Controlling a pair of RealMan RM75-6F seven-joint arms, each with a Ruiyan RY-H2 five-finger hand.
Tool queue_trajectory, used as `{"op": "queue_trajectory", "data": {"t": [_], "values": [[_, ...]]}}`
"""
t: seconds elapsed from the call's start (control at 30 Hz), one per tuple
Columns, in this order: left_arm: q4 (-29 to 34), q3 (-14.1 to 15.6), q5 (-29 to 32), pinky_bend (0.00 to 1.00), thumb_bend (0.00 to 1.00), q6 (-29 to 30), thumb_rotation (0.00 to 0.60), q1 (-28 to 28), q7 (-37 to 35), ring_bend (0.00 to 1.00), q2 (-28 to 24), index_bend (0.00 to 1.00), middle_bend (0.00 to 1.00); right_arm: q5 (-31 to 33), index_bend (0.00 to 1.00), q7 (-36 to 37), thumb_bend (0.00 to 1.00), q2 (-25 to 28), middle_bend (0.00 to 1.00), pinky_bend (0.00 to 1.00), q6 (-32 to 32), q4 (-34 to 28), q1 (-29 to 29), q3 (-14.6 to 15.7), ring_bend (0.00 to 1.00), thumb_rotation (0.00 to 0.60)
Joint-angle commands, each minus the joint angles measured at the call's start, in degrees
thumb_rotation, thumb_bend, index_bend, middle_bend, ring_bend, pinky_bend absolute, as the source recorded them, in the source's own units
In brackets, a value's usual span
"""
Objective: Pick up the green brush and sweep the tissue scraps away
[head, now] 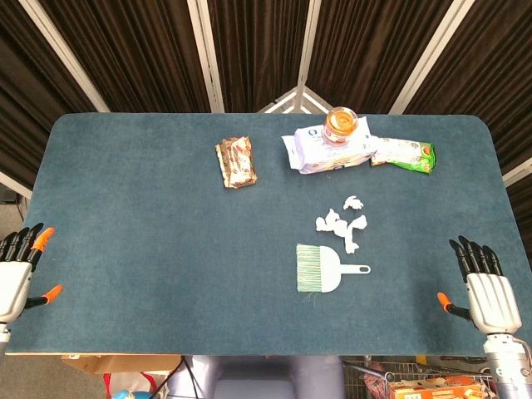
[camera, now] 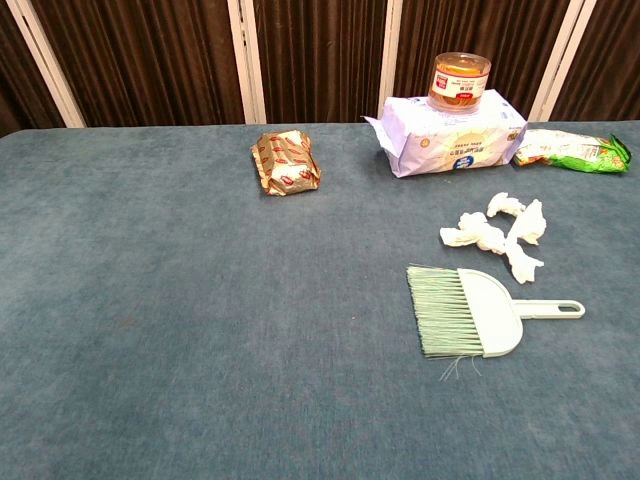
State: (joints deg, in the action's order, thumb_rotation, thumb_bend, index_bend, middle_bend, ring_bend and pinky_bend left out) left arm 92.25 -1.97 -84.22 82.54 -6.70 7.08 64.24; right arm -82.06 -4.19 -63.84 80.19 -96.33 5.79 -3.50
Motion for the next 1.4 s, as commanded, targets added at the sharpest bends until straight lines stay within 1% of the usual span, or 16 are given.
{"op": "queue_trajectory", "data": {"t": [0.03, 0.53, 0.57, 0.6, 0.67, 0.7, 0.73, 0.77, 0.8, 0.83, 0.87, 0.93, 1.0, 1.07, 1.23, 1.4], "values": [[-0.01, 0.04, -0.15, 0.02, 0.0, 0.03, 0.6, 0.0, -0.01, 0.0, -0.06, 0.0, 0.0, 0.05, 0.0, -0.26, 0.26, 0.07, 0.0, 0.0, 0.07, -0.36, 0.02, -0.07, 0.0, 0.6], [0.37, -0.06, 0.2, 0.02, 0.0, -0.3, 0.6, -0.15, 0.25, 0.0, 0.05, 0.0, 0.0, -0.45, 0.0, 0.84, 0.26, 0.03, 0.0, 0.0, -0.18, -0.38, 0.17, 0.07, 0.0, 0.6], [0.36, -0.1, 0.27, 0.02, 0.0, -0.33, 0.6, -0.16, 0.19, 0.0, 0.02, 0.0, 0.0, -0.51, 0.0, 0.86, 0.26, -0.02, 0.0, 0.02, -0.39, -0.47, 0.33, 0.06, 0.0, 0.6], [0.34, -0.11, 0.34, 0.02, 0.0, -0.33, 0.6, -0.14, 0.14, 0.0, -0.02, 0.0, 0.0, -0.43, 0.0, 0.79, 0.26, -0.05, 0.01, 0.06, -0.87, -0.64, 0.62, 0.0, 0.02, 0.6], [0.4, -0.13, 0.38, 0.02, 0.0, -0.25, 0.6, -0.08, -0.05, 0.0, -0.08, 0.0, 0.0, -0.21, 0.0, 0.43, 0.26, -0.11, 0.11, 0.24, -1.76, -0.89, 1.19, -0.15, 0.15, 0.6], [0.43, -0.15, 0.37, 0.02, 0.0, -0.17, 0.6, -0.05, -0.14, 0.0, -0.11, 0.0, 0.0, -0.11, 0.0, 0.05, 0.26, -0.15, 0.22, 0.37, -2.25, -0.99, 1.55, -0.25, 0.28, 0.6], [0.44, -0.17, 0.34, 0.02, 0.0, -0.07, 0.6, -0.02, -0.16, 0.0, -0.12, 0.0, 0.0, -0.03, 0.0, -0.42, 0.26, -0.24, 0.31, 0.45, -2.66, -1.01, 1.92, -0.4, 0.37, 0.6], [0.46, -0.2, 0.34, 0.02, 0.0, -0.01, 0.6, -0.01, -0.13, 0.0, -0.12, 0.0, 0.0, 0.04, 0.0, -0.82, 0.26, -0.48, 0.44, 0.56, -3.24, -1.03, 2.4, -0.55, 0.5, 0.6], [0.5, -0.21, 0.36, 0.02, 0.0, 0.02, 0.6, 0.0, -0.08, 0.0, -0.1, 0.0, 0.0, 0.15, 0.0, -1.1, 0.26, -0.74, 0.56, 0.64, -3.91, -1.04, 2.88, -0.66, 0.61, 0.6], [0.55, -0.2, 0.38, 0.02, 0.0, 0.0, 0.6, 0.0, 0.06, 0.0, -0.05, 0.0, 0.0, 0.41, 0.02, -1.43, 0.26, -1.13, 0.66, 0.7, -4.94, -1.02, 3.59, -0.85, 0.71, 0.6], [0.58, -0.2, 0.42, 0.02, 0.0, -0.04, 0.6, -0.01, 0.23, 0.0, -0.02, 0.0, 0.0, 0.5, 0.04, -1.59, 0.26, -1.41, 0.72, 0.74, -5.73, -0.97, 4.17, -1.0, 0.77, 0.6], [0.65, -0.18, 0.45, 0.02, 0.0, -0.08, 0.6, -0.04, 0.59, 0.0, 0.08, 0.0, 0.0, 0.53, 0.15, -2.15, 0.26, -2.02, 0.84, 0.83, -7.42, -0.74, 5.46, -1.24, 0.88, 0.6], [0.68, -0.21, 0.47, 0.02, 0.0, -0.05, 0.6, -0.06, 0.87, 0.0, 0.23, 0.0, 0.0, 0.42, 0.21, -3.88, 0.26, -2.9, 0.89, 0.88, -9.25, -0.28, 6.98, -1.39, 0.93, 0.6], [0.59, -0.26, 0.42, 0.02, 0.0, 0.12, 0.6, -0.03, 0.87, 0.0, 0.39, 0.0, 0.0, -0.25, 0.23, -6.79, 0.26, -3.78, 0.92, 0.9, -10.62, 0.28, 8.3, -1.2, 0.96, 0.6], [0.37, -0.39, 0.57, 0.02, 0.0, 0.28, 0.6, 0.02, 0.83, 0.0, 0.58, 0.0, 0.0, 0.4, 0.34, -13.27, 0.26, -7.36, 0.94, 0.92, -14.44, 0.32, 11.09, -0.76, 0.98, 0.6], [0.33, -0.34, 0.63, 0.02, 0.0, 0.14, 0.6, 0.01, 0.8, 0.0, 0.58, 0.0, 0.0, 3.6, 0.35, -19.56, 0.26, -12.06, 0.95, 0.92, -18.52, 2.34, 13.66, -0.69, 0.98, 0.6]]}}
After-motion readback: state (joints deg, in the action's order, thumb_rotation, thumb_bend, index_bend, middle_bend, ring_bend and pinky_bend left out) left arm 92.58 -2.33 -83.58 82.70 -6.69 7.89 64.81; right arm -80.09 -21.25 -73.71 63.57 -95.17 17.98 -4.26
